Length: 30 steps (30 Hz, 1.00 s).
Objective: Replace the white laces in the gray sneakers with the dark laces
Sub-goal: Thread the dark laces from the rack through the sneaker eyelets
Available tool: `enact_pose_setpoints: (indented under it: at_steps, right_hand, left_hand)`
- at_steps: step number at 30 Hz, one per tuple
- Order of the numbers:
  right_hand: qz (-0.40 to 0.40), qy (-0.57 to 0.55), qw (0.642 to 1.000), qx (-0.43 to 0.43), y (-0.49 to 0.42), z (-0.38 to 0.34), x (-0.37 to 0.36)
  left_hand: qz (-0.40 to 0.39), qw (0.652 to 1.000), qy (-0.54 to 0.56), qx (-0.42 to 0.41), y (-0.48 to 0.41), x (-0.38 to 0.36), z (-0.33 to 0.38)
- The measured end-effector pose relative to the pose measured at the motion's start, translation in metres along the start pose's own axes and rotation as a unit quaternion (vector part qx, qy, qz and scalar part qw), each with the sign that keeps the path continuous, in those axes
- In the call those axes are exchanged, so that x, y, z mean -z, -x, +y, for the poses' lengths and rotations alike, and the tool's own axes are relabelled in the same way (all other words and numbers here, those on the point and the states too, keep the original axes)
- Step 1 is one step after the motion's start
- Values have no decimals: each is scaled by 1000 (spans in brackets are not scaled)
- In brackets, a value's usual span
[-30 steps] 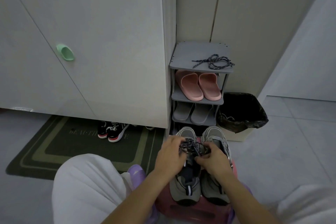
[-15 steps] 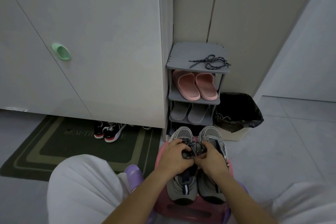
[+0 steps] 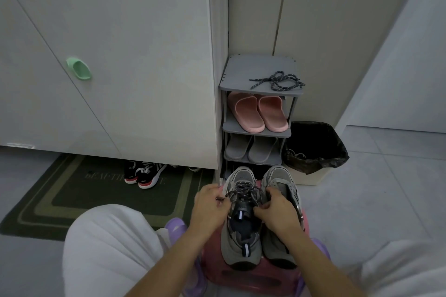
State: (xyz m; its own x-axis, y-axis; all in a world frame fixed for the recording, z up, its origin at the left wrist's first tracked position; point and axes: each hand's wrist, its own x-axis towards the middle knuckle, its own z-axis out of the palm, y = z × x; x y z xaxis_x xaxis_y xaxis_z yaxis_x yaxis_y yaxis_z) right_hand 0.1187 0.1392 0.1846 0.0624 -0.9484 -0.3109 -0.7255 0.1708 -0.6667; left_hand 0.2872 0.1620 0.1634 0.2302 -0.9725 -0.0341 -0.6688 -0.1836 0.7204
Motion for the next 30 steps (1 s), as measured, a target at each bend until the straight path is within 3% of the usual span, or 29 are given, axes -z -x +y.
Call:
enact_pose_setpoints:
  at_steps: [3,8,14,19,21,24,27,30]
  right_hand:
    - [-5,1,1000,0,1,-2,1]
    - [-10,9,1000,-1,3,-5,4]
    - [-11,26,1000,-6,1,-4,3]
    - [-47,48,998,1,-6,-6,7]
    - [-69,64,996,8,-12,-6,9]
    - [-61,101,992,33,-18,-12,12]
    - [-21,122,990,68,-22,-23,7]
    - [-38,158,981,104,-26,-33,2]
  left_hand:
    - [25,998,8,49,1,12,-14]
    - [-32,993,-11,116,3,22,-33]
    - [-197,956,-41,215,2,23,-35]
    - [-319,909,-173,208,-4,16,-14]
    - [-293,913,-214,187,-9,12,-9]
    - [-174,956,-211,102,-18,8,-2]
    - [-189,963,-183,51,-26,7,7]
    - [-197,967,-150,59,-29,13,11]
